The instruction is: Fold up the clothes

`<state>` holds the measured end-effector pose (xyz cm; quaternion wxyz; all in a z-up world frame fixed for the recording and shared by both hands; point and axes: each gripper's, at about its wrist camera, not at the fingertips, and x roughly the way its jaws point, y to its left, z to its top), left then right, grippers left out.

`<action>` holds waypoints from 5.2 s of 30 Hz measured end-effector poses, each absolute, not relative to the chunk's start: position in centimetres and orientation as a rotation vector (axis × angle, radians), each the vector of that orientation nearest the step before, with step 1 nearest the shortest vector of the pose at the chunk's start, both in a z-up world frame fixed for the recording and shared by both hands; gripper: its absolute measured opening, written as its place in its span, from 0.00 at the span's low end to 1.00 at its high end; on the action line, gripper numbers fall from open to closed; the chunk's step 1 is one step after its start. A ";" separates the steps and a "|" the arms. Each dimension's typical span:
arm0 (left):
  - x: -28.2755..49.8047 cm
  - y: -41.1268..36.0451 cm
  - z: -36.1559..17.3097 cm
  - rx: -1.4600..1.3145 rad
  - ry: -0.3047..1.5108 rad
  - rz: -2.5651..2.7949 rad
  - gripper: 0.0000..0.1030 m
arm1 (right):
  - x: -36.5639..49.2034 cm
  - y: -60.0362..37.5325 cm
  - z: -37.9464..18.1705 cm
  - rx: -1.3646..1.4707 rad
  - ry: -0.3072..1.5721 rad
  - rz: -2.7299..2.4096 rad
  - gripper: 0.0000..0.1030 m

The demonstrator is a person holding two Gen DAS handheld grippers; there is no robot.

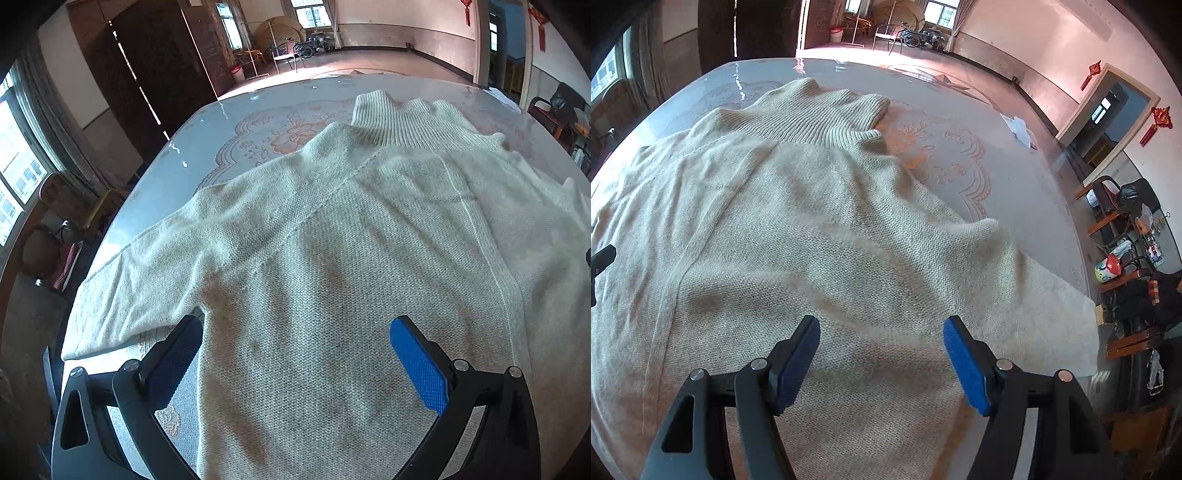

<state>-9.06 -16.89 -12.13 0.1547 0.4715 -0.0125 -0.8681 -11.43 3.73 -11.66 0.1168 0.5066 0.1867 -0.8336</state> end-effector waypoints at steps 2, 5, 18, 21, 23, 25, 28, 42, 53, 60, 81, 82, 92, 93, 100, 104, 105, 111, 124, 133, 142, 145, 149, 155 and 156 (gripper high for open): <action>-9.0 -16.6 -11.0 1.324 0.022 -2.513 1.00 | -11.5 3.6 -11.4 1.488 0.521 -2.434 0.68; -9.1 -15.8 -9.2 1.286 0.064 -2.535 1.00 | -11.3 3.1 -10.6 1.479 0.481 -2.430 0.68; -9.8 -15.0 -8.5 1.276 0.056 -2.519 1.00 | -10.0 -1.2 -9.9 1.442 0.441 -2.370 0.68; -9.3 -15.4 -8.8 1.287 0.084 -2.498 1.00 | -9.9 -1.5 -9.9 1.445 0.430 -2.377 0.68; -9.2 -15.6 -9.2 1.298 0.101 -2.487 1.00 | -9.9 -1.6 -9.8 1.447 0.414 -2.384 0.68; -9.0 -15.6 -9.4 1.311 0.118 -2.481 1.00 | -9.9 -1.7 -9.7 1.447 0.405 -2.389 0.68; -8.9 -15.5 -9.6 1.315 0.122 -2.479 1.00 | -9.8 -1.8 -9.6 1.447 0.394 -2.398 0.68; -9.0 -15.4 -9.6 1.271 0.064 -2.467 1.00 | -10.1 -1.3 -10.1 1.484 0.384 -2.405 0.68; -9.1 -15.4 -10.0 1.280 0.062 -2.462 1.00 | -10.0 -1.4 -10.4 1.497 0.382 -2.395 0.68; -9.2 -15.2 -10.1 1.286 0.053 -2.466 1.00 | -9.9 -1.3 -10.7 1.515 0.368 -2.378 0.68; -8.3 -13.8 -11.0 1.378 0.085 -2.491 1.00 | -8.7 -0.7 -10.9 1.544 0.365 -2.352 0.68; -8.2 -13.4 -11.1 1.390 0.073 -2.495 1.00 | -8.5 -0.5 -10.9 1.549 0.363 -2.349 0.68; -7.0 -10.1 -12.7 1.489 -0.021 -2.523 1.00 | -8.3 5.0 -12.0 1.636 0.192 -2.333 0.68; -7.0 -10.0 -12.8 1.491 -0.029 -2.520 1.00 | -8.3 6.0 -12.0 1.634 0.150 -2.348 0.68; -7.6 -10.3 -13.1 1.471 -0.044 -2.515 1.00 | -11.4 17.0 -11.8 1.662 -0.154 -2.487 0.68; -7.7 -10.2 -13.4 1.470 -0.051 -2.522 1.00 | -13.1 22.4 -12.0 1.719 -0.185 -2.550 0.68; -7.8 -10.1 -13.6 1.472 -0.052 -2.521 1.00 | -13.3 23.7 -12.0 1.725 -0.196 -2.555 0.68; -7.9 -9.7 -13.7 1.481 -0.025 -2.509 1.00 | -15.0 29.9 -13.0 1.811 -0.255 -2.560 0.69; -8.6 -8.7 -13.8 1.499 -0.026 -2.496 1.00 | -18.2 40.5 -15.6 1.845 -0.722 -2.442 0.71; -8.9 -8.3 -14.1 1.522 -0.022 -2.465 1.00 | -18.2 49.3 -21.2 1.793 -1.448 -2.130 0.73; -9.5 -7.6 -13.8 1.542 -0.093 -2.440 1.00 | -18.7 50.6 -29.0 1.425 -2.179 -1.603 0.77; -9.6 -7.9 -14.0 1.550 -0.090 -2.420 1.00 | -18.8 50.4 -29.9 1.319 -2.287 -1.594 0.56; -9.7 -8.5 -14.0 1.549 -0.066 -2.400 1.00 | -18.9 50.2 -29.2 1.220 -2.292 -1.730 0.05; -9.2 -9.0 -14.3 1.521 -0.026 -2.397 1.00 | -18.6 49.7 -23.4 1.016 -2.128 -2.011 0.05; -8.7 -9.0 -14.5 1.518 -0.020 -2.398 1.00 | -18.8 49.3 -21.3 1.005 -2.037 -2.094 0.05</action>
